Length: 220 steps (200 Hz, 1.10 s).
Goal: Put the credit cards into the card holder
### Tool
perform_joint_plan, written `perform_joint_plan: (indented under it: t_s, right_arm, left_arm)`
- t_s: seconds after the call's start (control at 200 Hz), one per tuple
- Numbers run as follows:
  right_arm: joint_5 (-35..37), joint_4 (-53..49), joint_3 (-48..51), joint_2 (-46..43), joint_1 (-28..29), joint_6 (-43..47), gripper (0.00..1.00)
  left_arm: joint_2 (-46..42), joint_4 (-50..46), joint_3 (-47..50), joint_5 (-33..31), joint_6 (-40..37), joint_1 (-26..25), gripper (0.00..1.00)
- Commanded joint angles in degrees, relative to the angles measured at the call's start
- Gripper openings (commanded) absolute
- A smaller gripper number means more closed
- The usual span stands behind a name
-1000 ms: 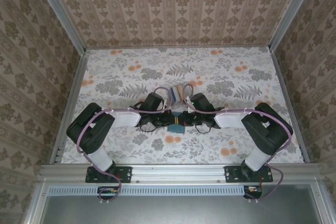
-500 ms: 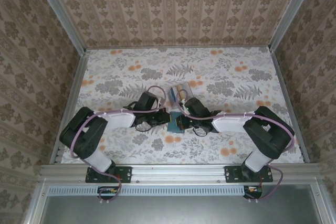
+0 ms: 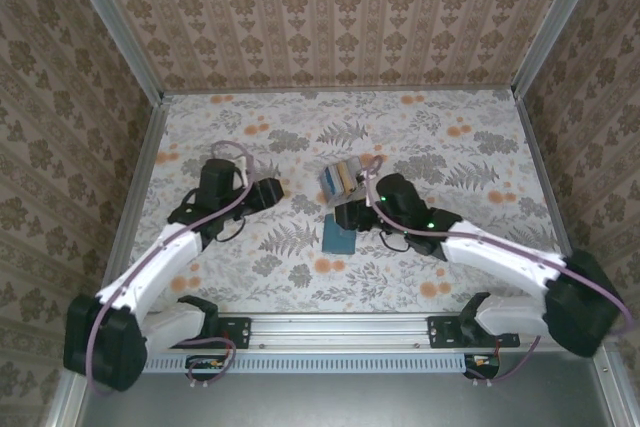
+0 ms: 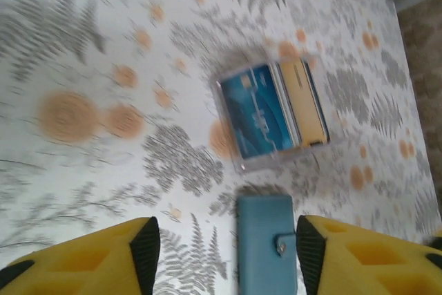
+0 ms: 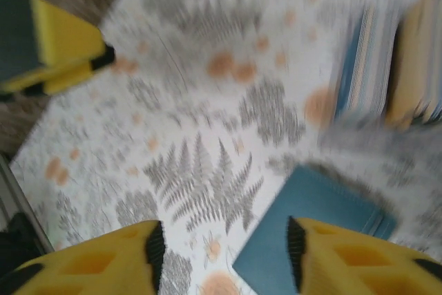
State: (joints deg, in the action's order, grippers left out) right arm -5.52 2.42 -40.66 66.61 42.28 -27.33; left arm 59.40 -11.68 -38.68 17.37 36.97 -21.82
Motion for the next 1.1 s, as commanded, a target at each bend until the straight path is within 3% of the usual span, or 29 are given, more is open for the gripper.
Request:
perform_joint_plan:
  t_s: [0.0,0.075,0.175,0.245,0.385,0.45,0.555,0.665,0.795,1.0,1.095]
  right_arm:
    - [11.4,-2.2,1.5,-10.1,0.1,7.2,0.65]
    - [17.2,-1.4,4.1,-16.4,-0.2,12.3,0.80]
    - [24.7,2.9,9.1,-22.7,-1.8,16.2,0.89]
    - [26.5,9.0,14.1,-26.3,-3.5,21.6,0.99]
    - [35.7,22.8,23.8,-29.8,-6.8,26.6,1.00]
    - [36.1,20.4,24.1,-30.1,-10.2,26.5,1.00]
    - [35.7,19.6,24.7,-27.5,-15.5,26.6,1.00]
    - [35.9,29.1,28.6,-22.6,-20.3,27.8,1.00]
    - [28.3,36.4,30.4,-15.3,-27.7,27.9,1.00]
    - [24.1,51.0,32.4,-1.4,-32.8,28.0,1.00]
    - [21.0,52.5,30.6,2.5,-35.2,27.3,1.00]
  left_arm:
    - [-5.2,-8.0,-3.1,-8.3,-9.5,1.1,0.64]
    - [-7.6,-11.2,-4.9,-14.6,-15.3,1.3,0.74]
    - [-9.9,-11.6,-4.7,-22.7,-22.9,1.4,0.92]
    - [-12.6,-4.7,-0.3,-20.9,-33.8,1.5,0.98]
    - [-21.7,16.6,14.2,-20.1,-41.4,2.4,0.99]
    - [-24.7,25.9,20.5,-21.4,-46.6,2.4,1.00]
    - [-24.9,29.3,23.8,-24.3,-54.3,2.6,1.00]
    - [-19.6,34.7,25.4,-27.9,-54.2,5.4,1.00]
    - [-12.6,39.9,25.6,-25.0,-48.7,11.8,1.00]
    - [2.5,54.1,25.2,-18.0,-42.5,18.9,1.00]
    - [10.9,61.5,24.7,-15.7,-38.4,21.4,1.00]
